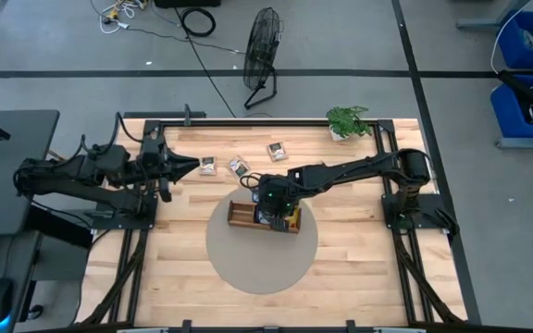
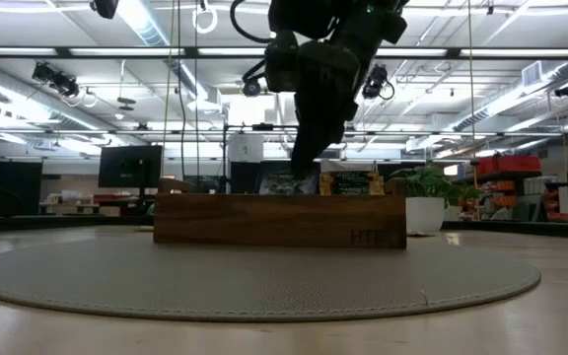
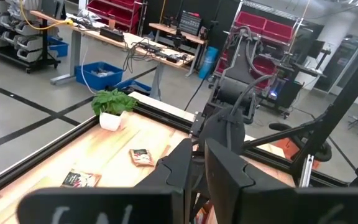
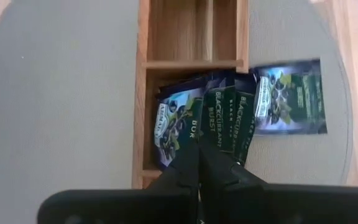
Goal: Pick & Place Tea
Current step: Put the purple tea bag into the middle section of the wooden organizer
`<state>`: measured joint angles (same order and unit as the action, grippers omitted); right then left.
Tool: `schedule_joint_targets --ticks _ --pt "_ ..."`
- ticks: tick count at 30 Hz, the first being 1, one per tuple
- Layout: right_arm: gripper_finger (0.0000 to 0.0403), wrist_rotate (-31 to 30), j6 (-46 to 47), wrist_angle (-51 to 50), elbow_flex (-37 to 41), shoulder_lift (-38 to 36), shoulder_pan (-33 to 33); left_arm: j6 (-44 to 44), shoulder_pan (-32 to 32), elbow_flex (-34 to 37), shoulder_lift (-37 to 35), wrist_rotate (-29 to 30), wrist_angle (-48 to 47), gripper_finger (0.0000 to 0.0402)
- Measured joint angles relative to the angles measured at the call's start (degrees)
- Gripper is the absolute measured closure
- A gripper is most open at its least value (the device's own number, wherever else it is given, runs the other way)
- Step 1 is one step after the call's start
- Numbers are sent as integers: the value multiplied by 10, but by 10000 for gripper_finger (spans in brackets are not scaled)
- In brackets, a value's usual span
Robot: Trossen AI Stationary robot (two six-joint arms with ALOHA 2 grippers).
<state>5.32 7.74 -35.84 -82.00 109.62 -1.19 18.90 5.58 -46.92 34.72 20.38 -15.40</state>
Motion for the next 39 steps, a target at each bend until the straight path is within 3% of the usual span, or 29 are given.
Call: schedule_joint_targets --ticks 10,17,23,31,35,39 --pt "392 -23 -27 30 0 3 1 4 0 0 1 0 0 356" --pt "342 -23 -28 20 0 2 1 11 0 0 1 0 0 356" --pt "274 -12 -16 7 0 0 12 11 0 0 1 0 -15 356" --pt "203 67 -44 15 -4 -30 47 15 0 0 2 0 -36 356" --pt "196 104 -46 18 -4 -49 82 14 0 0 2 2 -36 356" --pt "198 194 -8 34 -5 -51 131 15 0 0 6 24 -36 356"
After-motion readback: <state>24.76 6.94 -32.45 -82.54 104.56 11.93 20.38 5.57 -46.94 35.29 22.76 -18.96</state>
